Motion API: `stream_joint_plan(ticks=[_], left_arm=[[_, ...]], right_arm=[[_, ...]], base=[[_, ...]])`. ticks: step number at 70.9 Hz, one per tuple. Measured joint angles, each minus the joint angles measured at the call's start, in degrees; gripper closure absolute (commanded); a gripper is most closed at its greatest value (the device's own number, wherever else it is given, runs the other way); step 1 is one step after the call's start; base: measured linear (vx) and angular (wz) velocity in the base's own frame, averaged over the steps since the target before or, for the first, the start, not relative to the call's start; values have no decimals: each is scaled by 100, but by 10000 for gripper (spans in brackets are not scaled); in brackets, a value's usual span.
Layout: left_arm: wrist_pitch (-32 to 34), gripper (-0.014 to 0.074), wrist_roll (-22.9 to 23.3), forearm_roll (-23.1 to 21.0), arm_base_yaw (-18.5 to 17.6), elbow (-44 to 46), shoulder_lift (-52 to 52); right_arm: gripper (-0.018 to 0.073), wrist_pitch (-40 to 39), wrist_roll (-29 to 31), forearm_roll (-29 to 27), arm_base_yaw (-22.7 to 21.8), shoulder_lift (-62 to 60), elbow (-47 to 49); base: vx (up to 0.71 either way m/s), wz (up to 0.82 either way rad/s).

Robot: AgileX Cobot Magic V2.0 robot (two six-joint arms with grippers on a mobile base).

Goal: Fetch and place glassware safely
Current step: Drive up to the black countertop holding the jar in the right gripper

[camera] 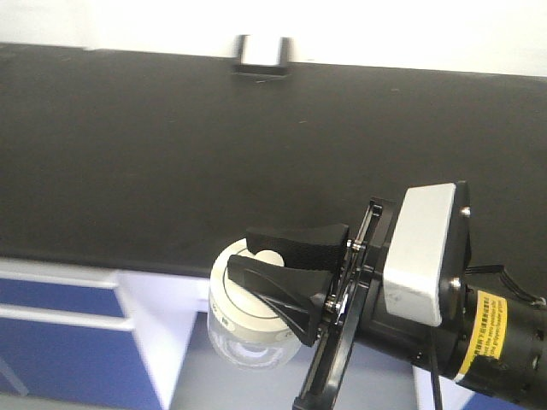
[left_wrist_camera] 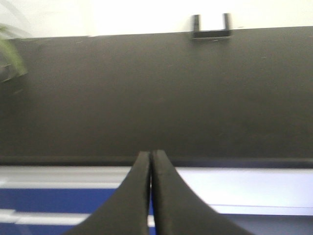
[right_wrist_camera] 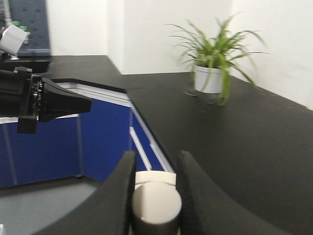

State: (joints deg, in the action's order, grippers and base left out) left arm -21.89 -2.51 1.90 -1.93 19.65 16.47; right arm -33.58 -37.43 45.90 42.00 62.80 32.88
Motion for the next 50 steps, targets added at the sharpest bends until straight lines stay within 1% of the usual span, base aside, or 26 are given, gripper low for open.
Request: stream_joint_plan(ticks=[18,50], left_arm=[[0,603,0,0,0,0,0],[0,603,0,0,0,0,0]], right_arm=[[563,0,0,0,0,0,0],[563,0,0,0,0,0,0]], base=[[17,-36],[15,-6]])
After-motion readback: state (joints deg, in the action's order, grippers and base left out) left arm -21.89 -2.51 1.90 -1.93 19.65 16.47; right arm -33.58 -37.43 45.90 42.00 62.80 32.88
